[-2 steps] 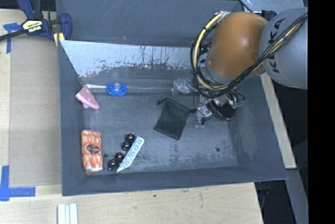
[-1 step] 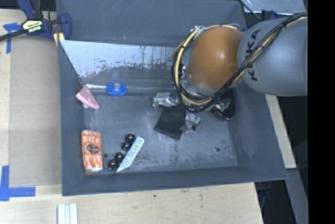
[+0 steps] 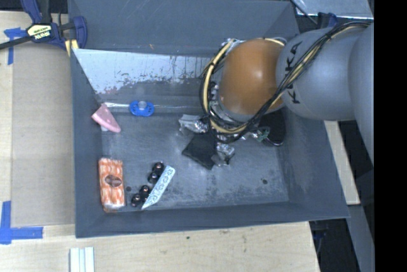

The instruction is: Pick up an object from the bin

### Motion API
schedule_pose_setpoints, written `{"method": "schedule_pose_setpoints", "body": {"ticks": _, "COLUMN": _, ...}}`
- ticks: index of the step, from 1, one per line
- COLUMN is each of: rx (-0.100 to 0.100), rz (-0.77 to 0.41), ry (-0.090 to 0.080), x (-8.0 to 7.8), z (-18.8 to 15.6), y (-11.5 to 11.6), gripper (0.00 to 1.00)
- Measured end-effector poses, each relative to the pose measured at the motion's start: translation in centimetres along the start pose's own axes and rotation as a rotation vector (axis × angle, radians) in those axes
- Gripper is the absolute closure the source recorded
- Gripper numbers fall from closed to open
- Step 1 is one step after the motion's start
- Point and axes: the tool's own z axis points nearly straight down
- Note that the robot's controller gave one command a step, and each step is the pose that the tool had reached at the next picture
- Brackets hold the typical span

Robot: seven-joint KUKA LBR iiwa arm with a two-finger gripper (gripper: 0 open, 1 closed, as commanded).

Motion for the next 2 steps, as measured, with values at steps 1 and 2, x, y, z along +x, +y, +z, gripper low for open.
{"method": "schedule_pose_setpoints", "body": {"ticks": 1, "rx": 0.0, "rz": 0.011, "ry": -0.001, "x": -0.2, "z": -0.3, "y": 0.0, "gripper": 0.0}}
{"method": "schedule_pose_setpoints", "body": {"ticks": 2, "rx": 0.004, "rz": -0.276, "ry": -0.007, "x": -1.8, "z": -1.0, "y": -1.0, "gripper": 1.0}}
